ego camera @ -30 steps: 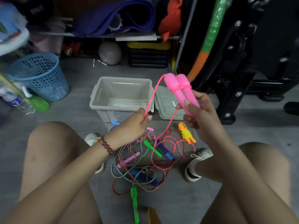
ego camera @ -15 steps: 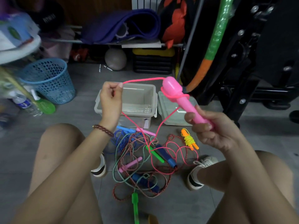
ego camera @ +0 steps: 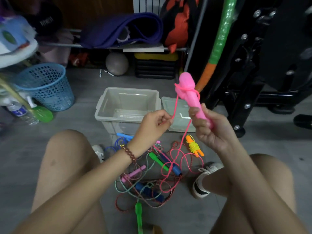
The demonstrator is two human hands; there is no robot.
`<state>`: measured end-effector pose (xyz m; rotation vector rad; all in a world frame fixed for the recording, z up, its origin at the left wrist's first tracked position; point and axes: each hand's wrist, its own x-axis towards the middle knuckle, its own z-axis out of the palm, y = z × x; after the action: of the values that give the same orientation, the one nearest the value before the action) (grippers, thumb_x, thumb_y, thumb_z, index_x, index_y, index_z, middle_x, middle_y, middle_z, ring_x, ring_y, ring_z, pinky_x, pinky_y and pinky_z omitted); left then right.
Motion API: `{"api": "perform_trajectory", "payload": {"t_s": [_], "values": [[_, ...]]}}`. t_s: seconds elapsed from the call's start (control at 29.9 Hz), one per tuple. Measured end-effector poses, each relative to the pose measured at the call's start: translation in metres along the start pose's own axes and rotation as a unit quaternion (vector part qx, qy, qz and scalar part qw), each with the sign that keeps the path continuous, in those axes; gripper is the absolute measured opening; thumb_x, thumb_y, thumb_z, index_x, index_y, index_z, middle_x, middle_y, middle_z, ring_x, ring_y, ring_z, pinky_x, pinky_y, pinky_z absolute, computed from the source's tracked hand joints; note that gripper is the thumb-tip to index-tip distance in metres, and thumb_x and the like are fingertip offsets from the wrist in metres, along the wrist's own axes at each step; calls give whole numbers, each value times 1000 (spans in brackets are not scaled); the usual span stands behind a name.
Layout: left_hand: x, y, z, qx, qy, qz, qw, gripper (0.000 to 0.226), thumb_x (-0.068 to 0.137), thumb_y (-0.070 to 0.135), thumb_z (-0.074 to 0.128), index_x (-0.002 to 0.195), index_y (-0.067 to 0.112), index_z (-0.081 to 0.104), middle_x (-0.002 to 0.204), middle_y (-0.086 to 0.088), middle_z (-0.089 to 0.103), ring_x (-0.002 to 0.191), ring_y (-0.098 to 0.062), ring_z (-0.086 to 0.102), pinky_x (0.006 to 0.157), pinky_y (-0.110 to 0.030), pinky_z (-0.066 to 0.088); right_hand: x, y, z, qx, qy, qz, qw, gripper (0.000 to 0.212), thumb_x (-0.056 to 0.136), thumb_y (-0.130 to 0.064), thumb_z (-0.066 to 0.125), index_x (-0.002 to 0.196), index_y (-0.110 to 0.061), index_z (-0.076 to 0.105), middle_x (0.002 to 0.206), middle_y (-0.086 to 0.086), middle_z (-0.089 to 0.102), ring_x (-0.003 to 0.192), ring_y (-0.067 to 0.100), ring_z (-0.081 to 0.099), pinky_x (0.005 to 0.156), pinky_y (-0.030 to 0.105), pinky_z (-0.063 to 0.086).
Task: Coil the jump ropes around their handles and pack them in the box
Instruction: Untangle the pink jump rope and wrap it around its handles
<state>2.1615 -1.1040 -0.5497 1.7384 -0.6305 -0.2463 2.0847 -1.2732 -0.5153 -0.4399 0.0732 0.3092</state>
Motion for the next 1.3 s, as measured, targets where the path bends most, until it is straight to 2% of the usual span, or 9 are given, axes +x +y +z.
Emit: {"api": "perform_trajectory", "payload": {"t_s": [0.17, 0.27, 0.47, 0.53, 0.7, 0.8, 0.97, 1.14, 1.3], "values": [[-19, 26, -6, 311, -38, 91, 945, 11, 84, 18, 60, 95, 15, 61, 79, -4, 65, 72, -26, 60, 63, -33, 43, 11, 30, 9, -327, 178, -158, 915, 21, 91, -9, 49, 112, -11, 47, 70, 3, 59, 38, 4, 35, 34, 11, 21], [-23, 35, -13, 444, -47, 106, 889, 21, 86, 20, 50, 106, 20, 58, 96, -6, 65, 90, -31, 60, 68, -35, 41, 14, 41, 10, -504, 258, -185, 803, 21, 93, 0, 49, 106, -15, 43, 66, 8, 60, 33, 4, 38, 36, 13, 25], [-18, 40, -32, 396, -58, -23, 916, 8, 82, 16, 61, 76, 11, 63, 78, -9, 68, 79, -27, 63, 70, -36, 49, 14, 30, -6, -764, 312, -205, 527, 36, 84, -6, 54, 115, -23, 46, 85, 9, 68, 83, 36, 63, 68, 44, 49], [-18, 42, -44, 364, -73, -36, 928, 15, 84, 25, 64, 71, 18, 60, 66, 1, 63, 68, -22, 58, 63, -33, 45, 8, 17, -7, -800, 298, -162, 495, 40, 84, -10, 56, 120, -24, 46, 91, 13, 68, 91, 37, 62, 74, 43, 48], [-20, 41, -49, 448, 2, 200, 871, 15, 81, 35, 56, 77, 22, 61, 71, 7, 56, 73, -22, 59, 58, -25, 27, 4, 25, 0, -886, 139, -12, 443, 43, 85, -12, 58, 124, -27, 48, 88, 6, 61, 90, 32, 60, 64, 31, 32], [-14, 28, -52, 357, -50, 185, 914, 19, 82, 37, 52, 80, 20, 62, 75, 13, 47, 73, -12, 52, 62, -23, 31, 1, 27, 5, -881, 48, 20, 471, 45, 83, -11, 61, 122, -30, 49, 94, 4, 65, 88, 27, 61, 75, 36, 46], [-3, 15, -59, 154, -204, 134, 957, 2, 82, 12, 65, 82, 11, 64, 84, 2, 53, 78, -6, 50, 74, -15, 37, -7, 29, 10, -777, -65, 54, 624, 42, 85, -8, 62, 120, -26, 51, 100, 6, 64, 87, 22, 62, 76, 40, 51], [-1, 19, -65, -54, -234, 37, 970, 12, 82, 7, 63, 86, 17, 70, 81, 9, 64, 77, -2, 58, 73, -14, 44, -16, 19, 17, -630, -98, 47, 769, 37, 87, 9, 56, 120, -2, 45, 90, 4, 68, 73, 12, 62, 60, 18, 45], [-6, 27, -67, -293, -266, -41, 917, 54, 76, 60, 58, 108, 18, 69, 108, 2, 68, 103, -13, 62, 86, -24, 49, -19, 16, 8, -493, -97, -12, 865, 41, 86, -15, 66, 121, -19, 45, 77, 7, 65, 51, 11, 42, 46, 20, 29]]}}
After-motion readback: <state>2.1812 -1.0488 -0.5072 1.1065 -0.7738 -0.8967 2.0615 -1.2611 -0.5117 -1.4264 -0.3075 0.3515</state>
